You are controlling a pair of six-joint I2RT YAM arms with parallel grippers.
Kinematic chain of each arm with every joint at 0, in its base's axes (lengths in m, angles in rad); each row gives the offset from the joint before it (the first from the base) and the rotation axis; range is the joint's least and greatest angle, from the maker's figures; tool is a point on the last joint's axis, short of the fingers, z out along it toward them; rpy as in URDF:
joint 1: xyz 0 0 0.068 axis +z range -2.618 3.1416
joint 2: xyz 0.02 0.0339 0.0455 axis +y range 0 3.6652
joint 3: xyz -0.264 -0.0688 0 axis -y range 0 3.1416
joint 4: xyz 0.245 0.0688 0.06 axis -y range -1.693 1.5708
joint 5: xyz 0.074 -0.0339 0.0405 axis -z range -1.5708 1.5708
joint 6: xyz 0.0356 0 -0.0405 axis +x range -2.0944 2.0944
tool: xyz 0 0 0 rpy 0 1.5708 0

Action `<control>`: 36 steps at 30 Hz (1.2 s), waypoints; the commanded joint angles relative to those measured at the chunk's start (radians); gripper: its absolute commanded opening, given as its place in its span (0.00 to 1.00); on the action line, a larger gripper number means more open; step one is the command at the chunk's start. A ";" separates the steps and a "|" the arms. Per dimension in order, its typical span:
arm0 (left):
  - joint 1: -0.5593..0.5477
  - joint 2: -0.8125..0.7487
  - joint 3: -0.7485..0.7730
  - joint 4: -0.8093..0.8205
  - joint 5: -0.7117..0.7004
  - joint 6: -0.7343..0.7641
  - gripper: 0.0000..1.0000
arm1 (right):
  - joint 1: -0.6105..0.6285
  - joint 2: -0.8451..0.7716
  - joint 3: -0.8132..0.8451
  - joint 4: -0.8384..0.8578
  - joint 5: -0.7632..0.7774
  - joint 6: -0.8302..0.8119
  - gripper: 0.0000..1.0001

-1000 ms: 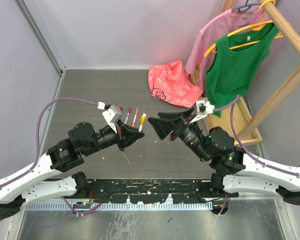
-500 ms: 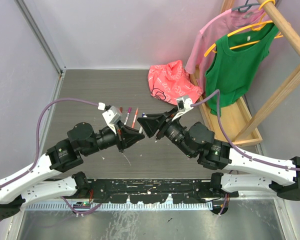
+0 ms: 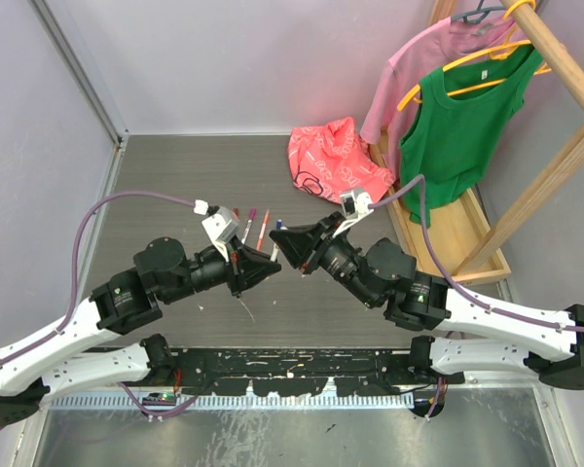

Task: Insert the pens into the pen caps
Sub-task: Press the pen cap onto the pen.

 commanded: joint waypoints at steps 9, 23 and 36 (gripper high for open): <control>0.003 0.028 0.126 0.044 -0.124 0.018 0.00 | 0.002 0.027 0.016 -0.127 -0.108 0.069 0.00; 0.003 0.010 0.205 0.123 -0.216 0.052 0.00 | 0.130 0.057 -0.143 -0.093 -0.061 0.194 0.00; 0.003 0.026 0.249 0.215 -0.278 0.089 0.00 | 0.296 0.192 -0.231 0.035 -0.036 0.323 0.00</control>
